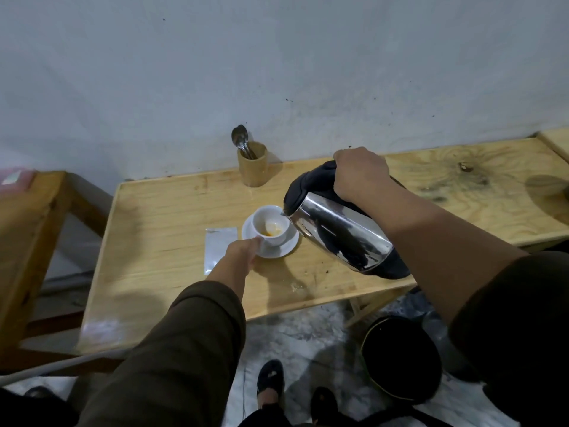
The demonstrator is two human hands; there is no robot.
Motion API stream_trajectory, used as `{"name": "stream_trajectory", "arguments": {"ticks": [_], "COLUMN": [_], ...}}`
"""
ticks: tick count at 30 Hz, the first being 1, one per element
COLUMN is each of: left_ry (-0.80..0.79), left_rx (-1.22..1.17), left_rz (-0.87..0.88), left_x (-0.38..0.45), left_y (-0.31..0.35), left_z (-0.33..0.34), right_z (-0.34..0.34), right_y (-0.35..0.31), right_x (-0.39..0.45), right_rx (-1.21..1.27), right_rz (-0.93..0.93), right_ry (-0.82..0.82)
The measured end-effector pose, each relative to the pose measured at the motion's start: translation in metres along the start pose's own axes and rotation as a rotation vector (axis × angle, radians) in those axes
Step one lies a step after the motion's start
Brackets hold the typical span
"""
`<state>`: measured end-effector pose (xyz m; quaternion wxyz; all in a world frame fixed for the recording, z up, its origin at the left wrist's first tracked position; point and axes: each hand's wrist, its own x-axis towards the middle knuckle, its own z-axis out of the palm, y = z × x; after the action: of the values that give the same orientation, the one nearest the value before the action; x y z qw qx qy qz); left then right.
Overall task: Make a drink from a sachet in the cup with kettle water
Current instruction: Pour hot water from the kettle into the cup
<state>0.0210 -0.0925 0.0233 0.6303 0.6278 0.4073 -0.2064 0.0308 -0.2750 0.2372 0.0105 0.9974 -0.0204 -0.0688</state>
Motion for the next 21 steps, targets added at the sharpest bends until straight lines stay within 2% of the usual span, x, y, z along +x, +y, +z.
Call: {"name": "stream_trajectory", "arguments": {"ticks": [9,21], "left_ry": [-0.052,-0.063], "left_rx": [-0.015,-0.026], "left_rz": [0.020,0.039], "left_x": [0.016,0.022], "left_y": [-0.006,-0.008], "left_z": [-0.004,-0.004], "right_z": [0.001,0.009], "right_y": [-0.030,-0.047], "right_x": [0.002,0.003], "right_rx": [-0.056,-0.158], "right_rz": [0.009,0.002], "right_ry": [-0.045,-0.024]}}
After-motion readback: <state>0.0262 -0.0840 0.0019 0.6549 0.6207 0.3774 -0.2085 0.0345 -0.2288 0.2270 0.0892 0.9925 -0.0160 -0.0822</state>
